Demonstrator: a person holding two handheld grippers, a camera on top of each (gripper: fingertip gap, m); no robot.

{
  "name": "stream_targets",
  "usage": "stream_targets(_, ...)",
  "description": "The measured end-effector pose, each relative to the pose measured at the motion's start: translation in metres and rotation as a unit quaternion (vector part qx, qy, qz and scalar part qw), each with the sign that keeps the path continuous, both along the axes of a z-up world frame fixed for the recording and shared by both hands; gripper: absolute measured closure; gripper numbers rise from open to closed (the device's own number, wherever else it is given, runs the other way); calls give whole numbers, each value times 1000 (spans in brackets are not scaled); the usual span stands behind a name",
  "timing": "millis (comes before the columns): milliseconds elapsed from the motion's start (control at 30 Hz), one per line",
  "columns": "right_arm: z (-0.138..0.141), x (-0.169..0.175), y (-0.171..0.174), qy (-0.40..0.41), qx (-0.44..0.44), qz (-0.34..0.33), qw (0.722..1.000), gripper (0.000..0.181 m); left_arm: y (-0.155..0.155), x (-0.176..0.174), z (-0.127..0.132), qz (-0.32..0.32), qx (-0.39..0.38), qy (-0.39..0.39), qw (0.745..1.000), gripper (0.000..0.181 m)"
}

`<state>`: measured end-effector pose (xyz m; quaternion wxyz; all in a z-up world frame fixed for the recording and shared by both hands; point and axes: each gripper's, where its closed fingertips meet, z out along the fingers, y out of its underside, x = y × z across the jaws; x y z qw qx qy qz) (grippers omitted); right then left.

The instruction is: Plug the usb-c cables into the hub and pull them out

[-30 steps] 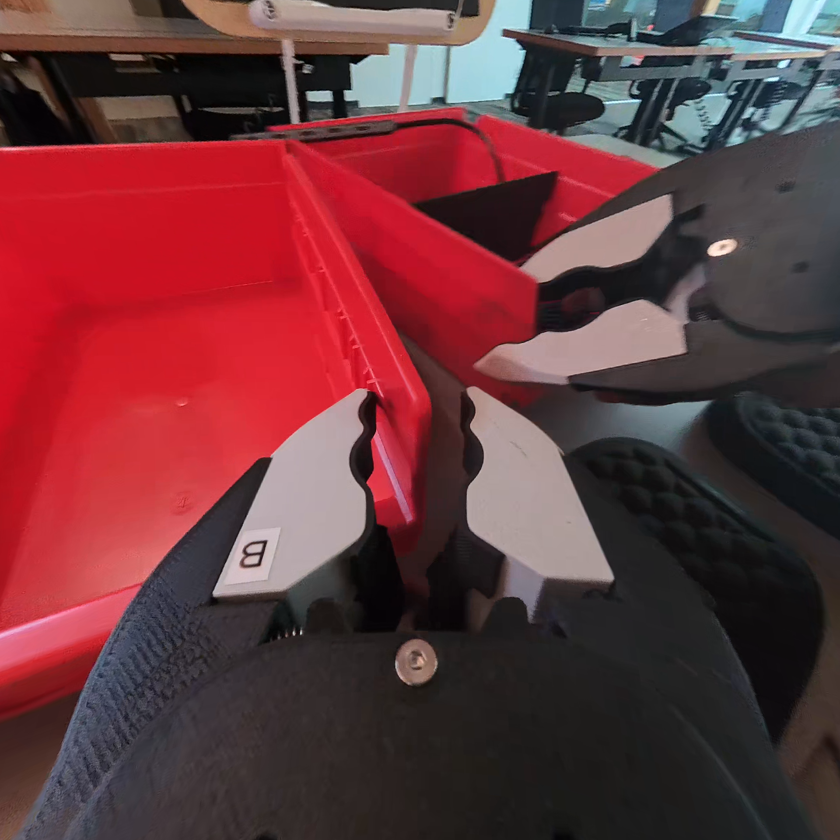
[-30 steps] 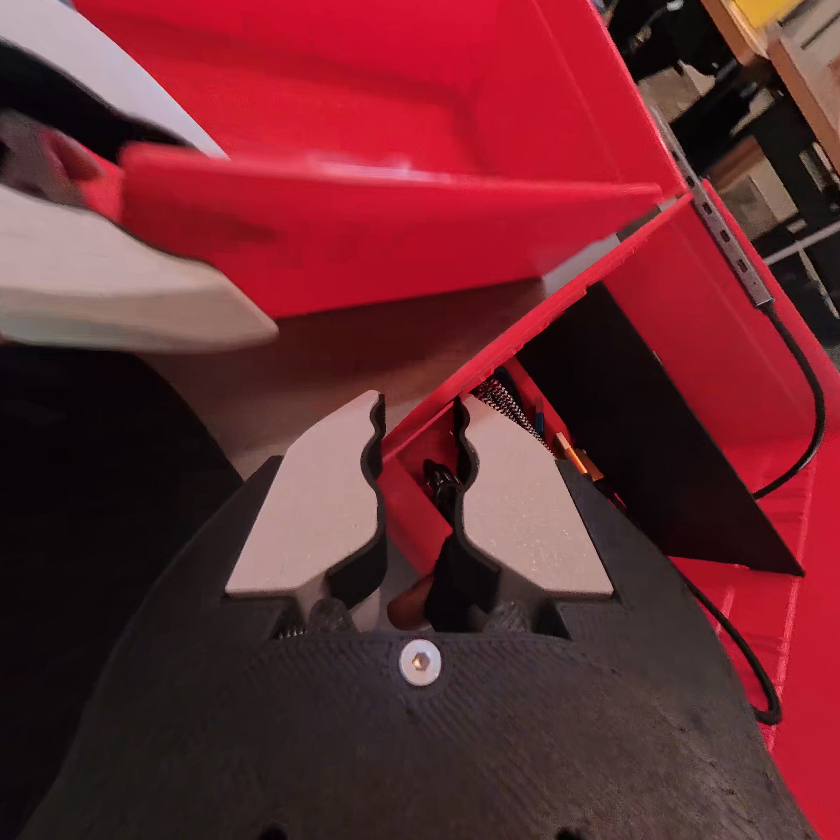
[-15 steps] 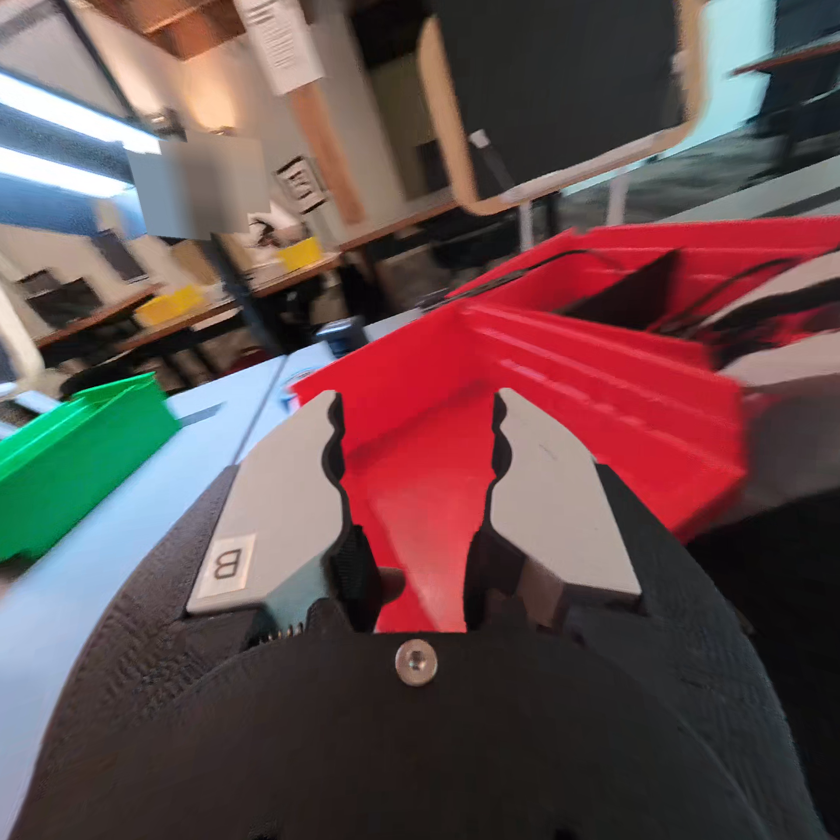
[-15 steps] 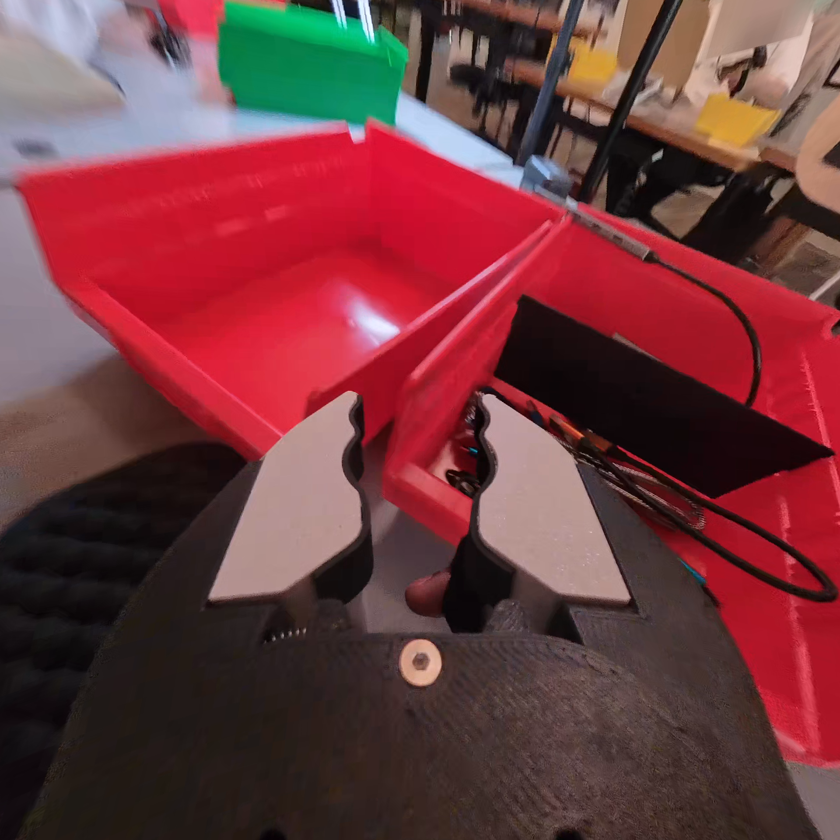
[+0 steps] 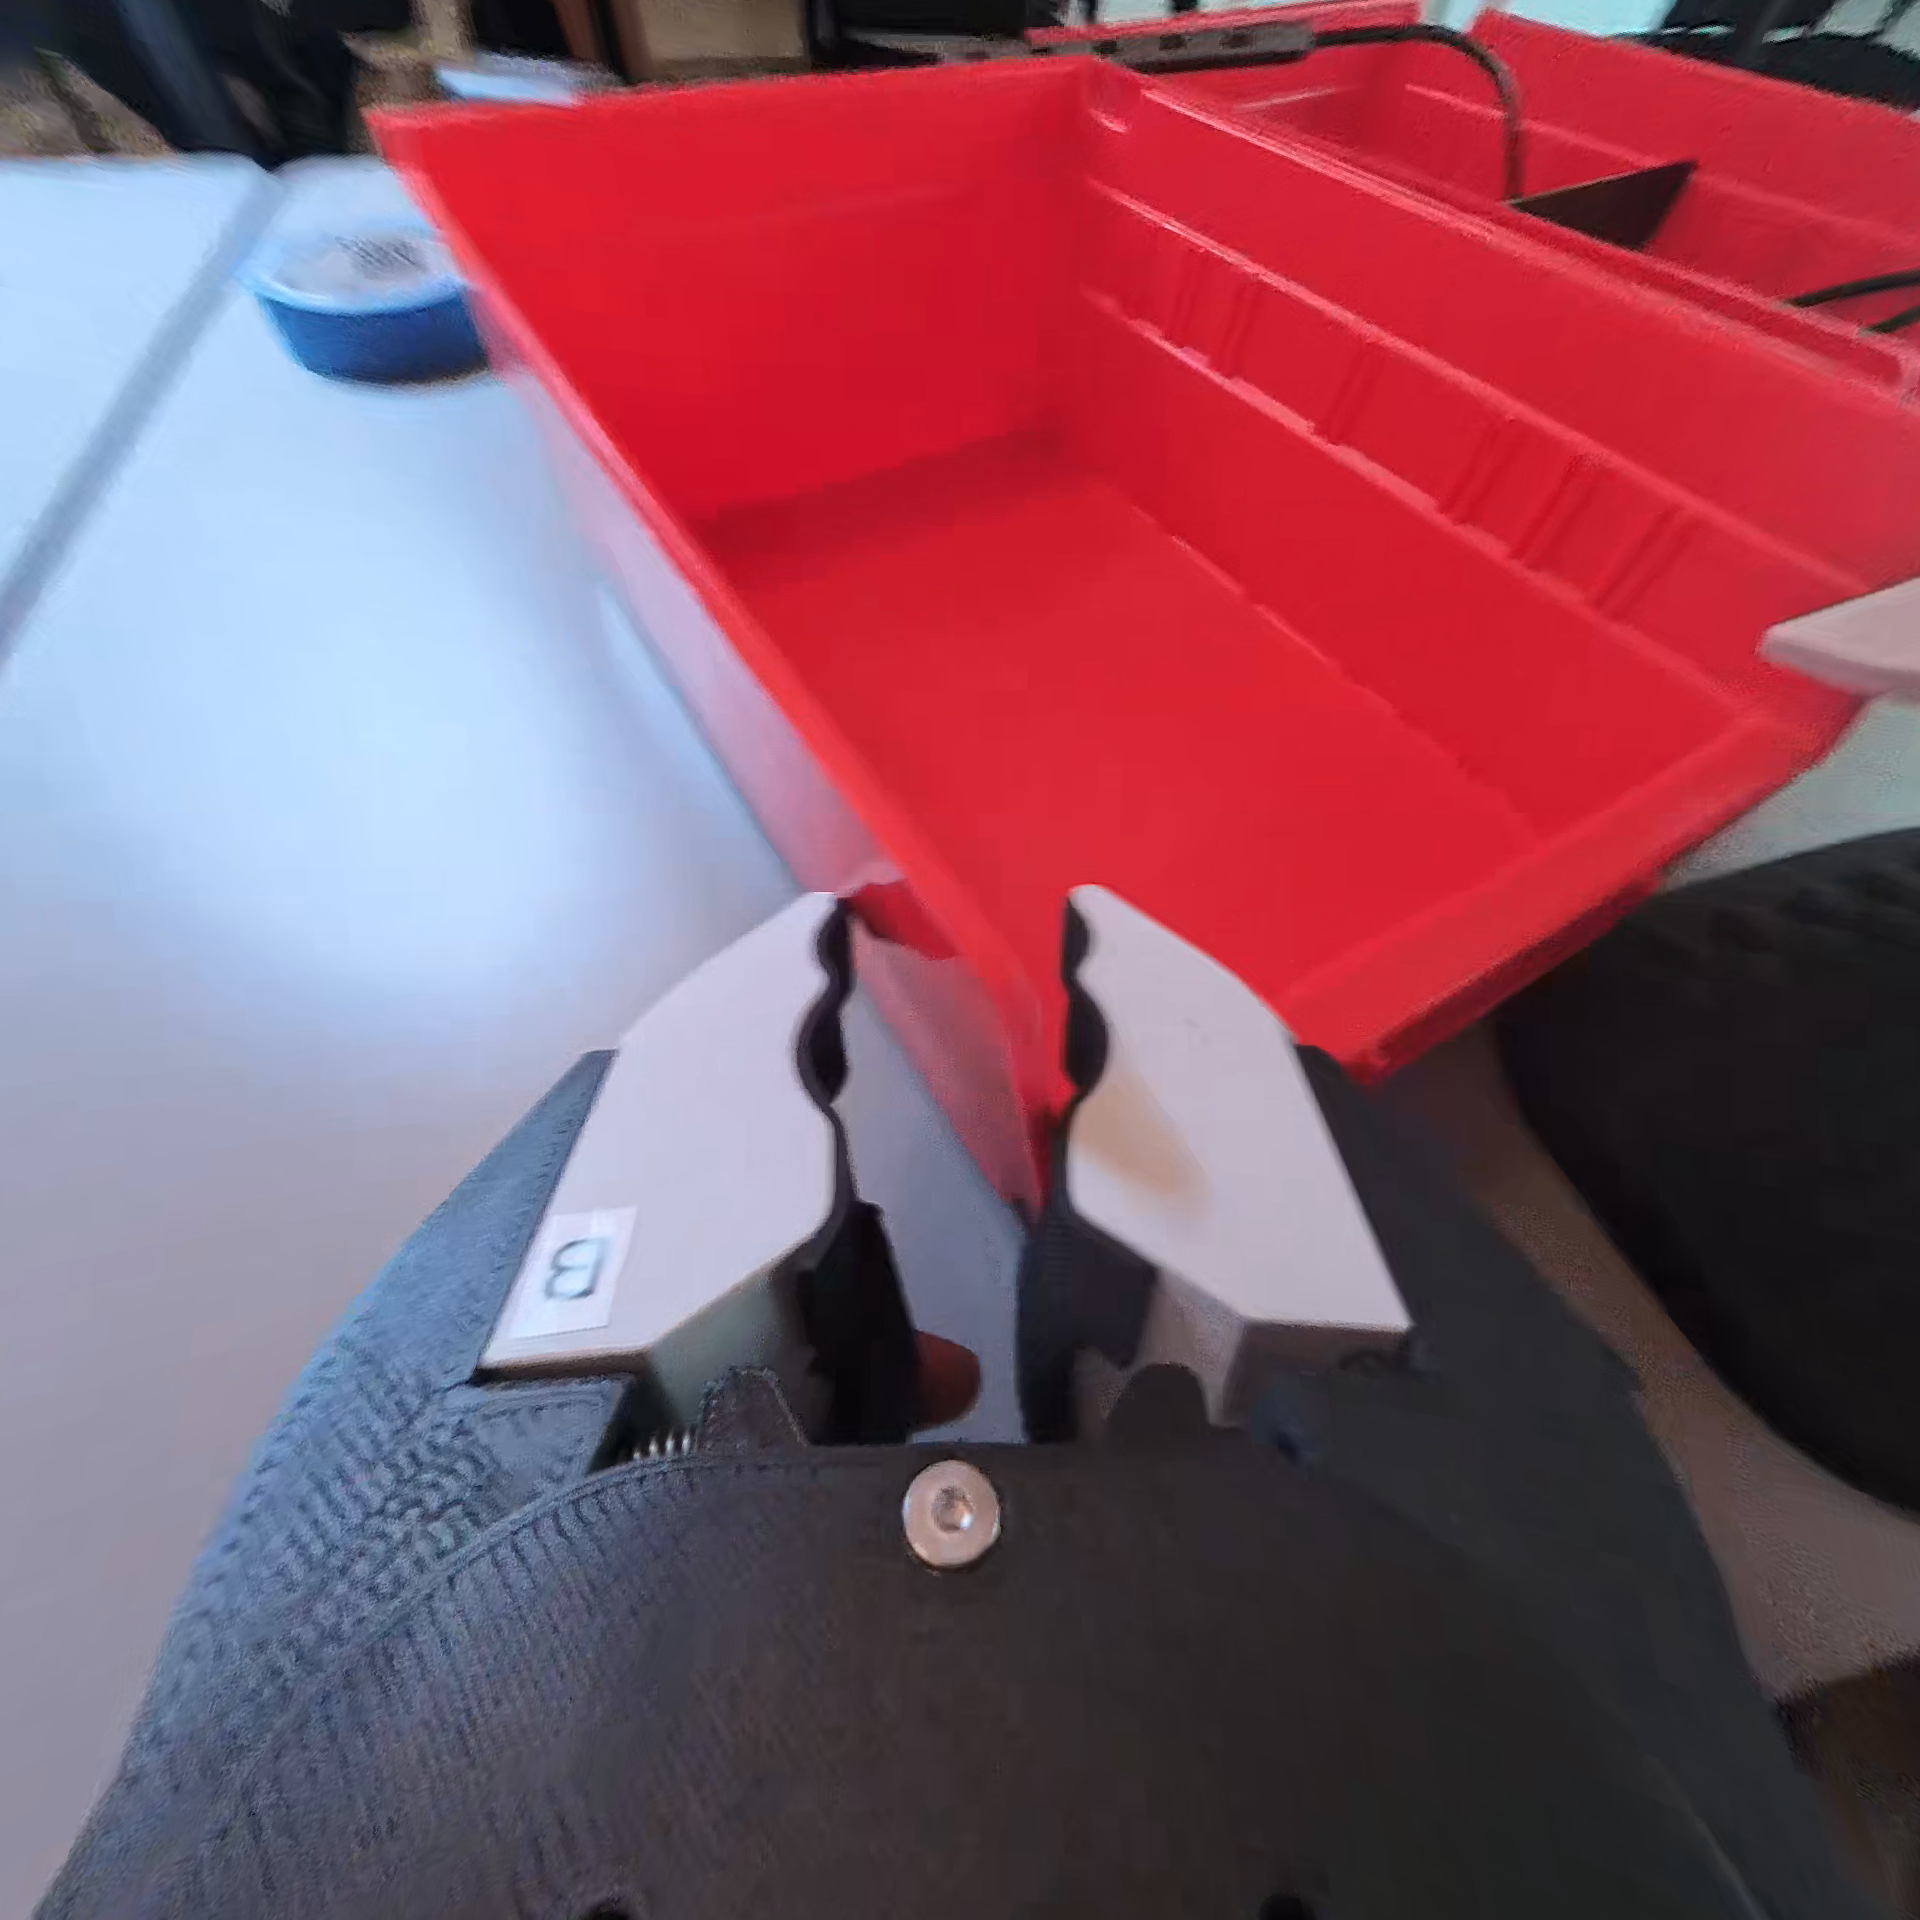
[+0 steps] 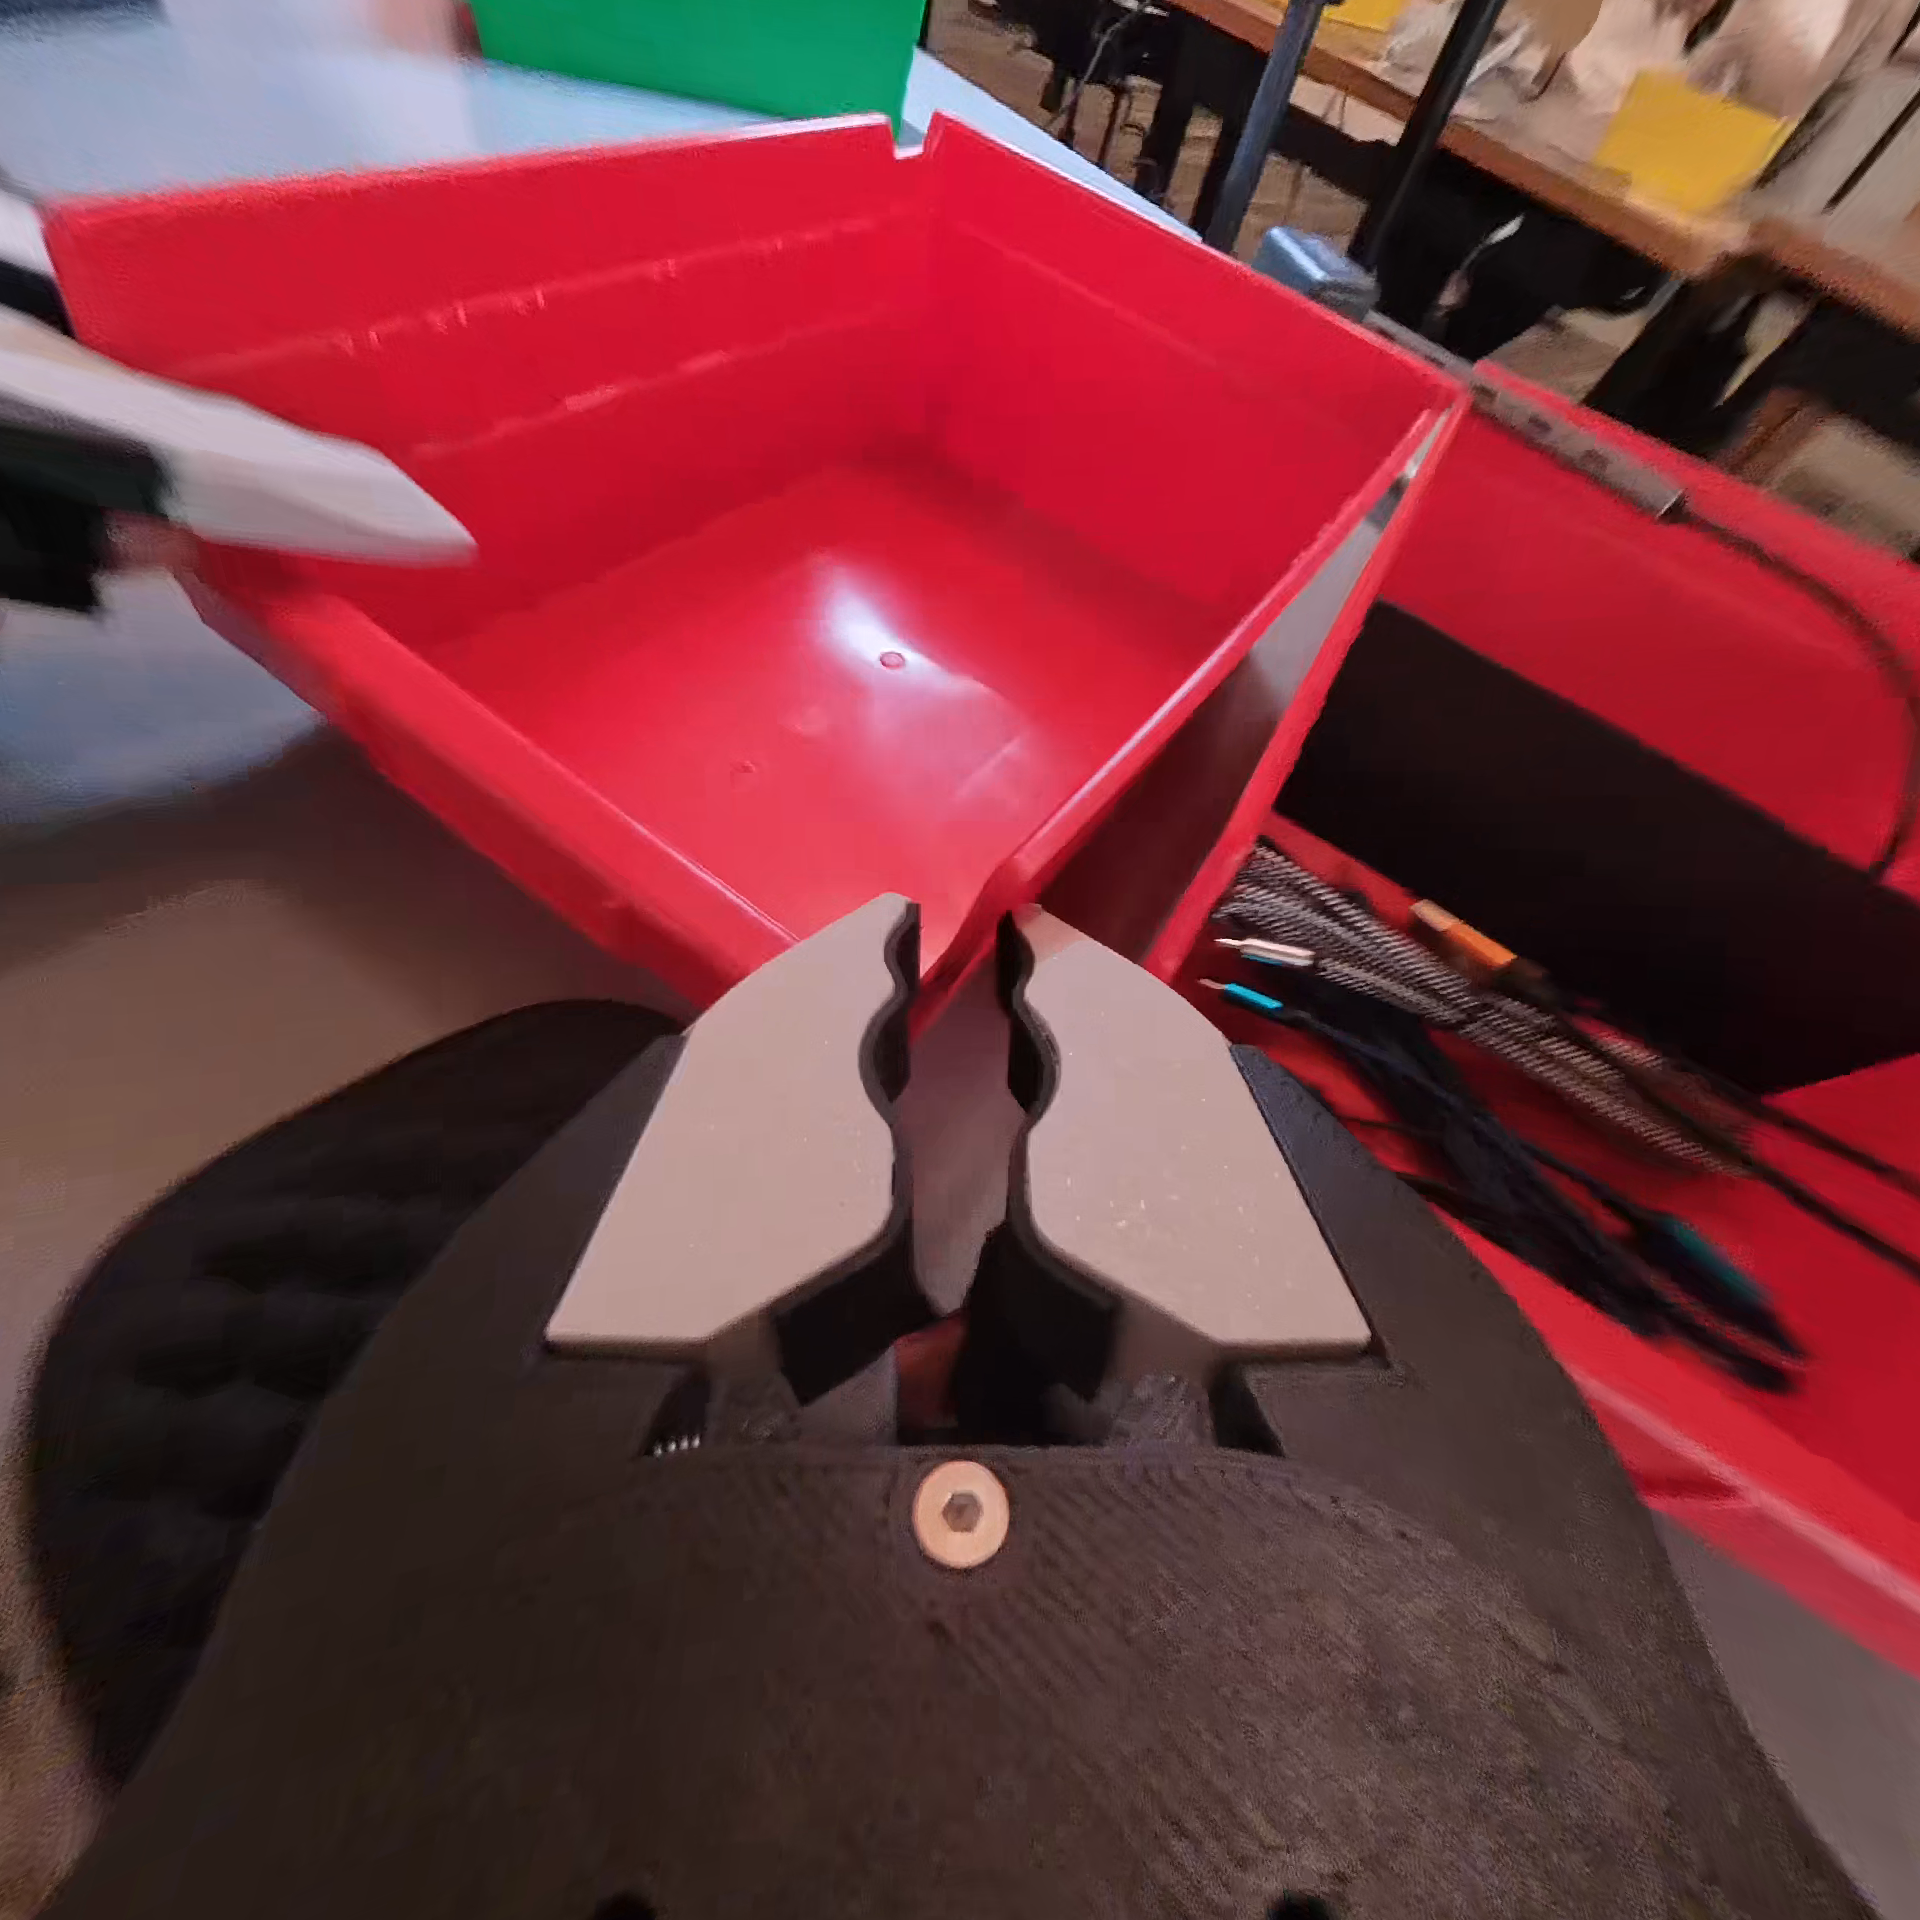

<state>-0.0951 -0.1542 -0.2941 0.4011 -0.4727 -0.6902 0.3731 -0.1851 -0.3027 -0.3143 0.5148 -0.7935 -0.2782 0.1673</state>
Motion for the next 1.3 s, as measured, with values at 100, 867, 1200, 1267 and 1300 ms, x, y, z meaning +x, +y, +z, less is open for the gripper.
stream_targets(100, 16, -8, -6, 41, 46, 13, 998, 169, -17, -5, 10, 48, -45, 81, 995, 165)
stream_targets(867, 150, 180, 201, 258, 102, -210, 937, 171, 226, 139, 212, -149, 173, 301, 926, 163)
stream_targets(1200, 67, 267, 317, 140, 117, -250, 951, 169, 366, 211, 123, -257, 98, 211, 938, 159)
stream_targets(1267, 48, 275, 326, 118, 113, -241, 957, 169, 379, 218, 101, -273, 79, 193, 939, 158)
stream_targets(1300, 39, 279, 330, 106, 114, -237, 959, 169, 384, 221, 91, -281, 66, 187, 939, 158)
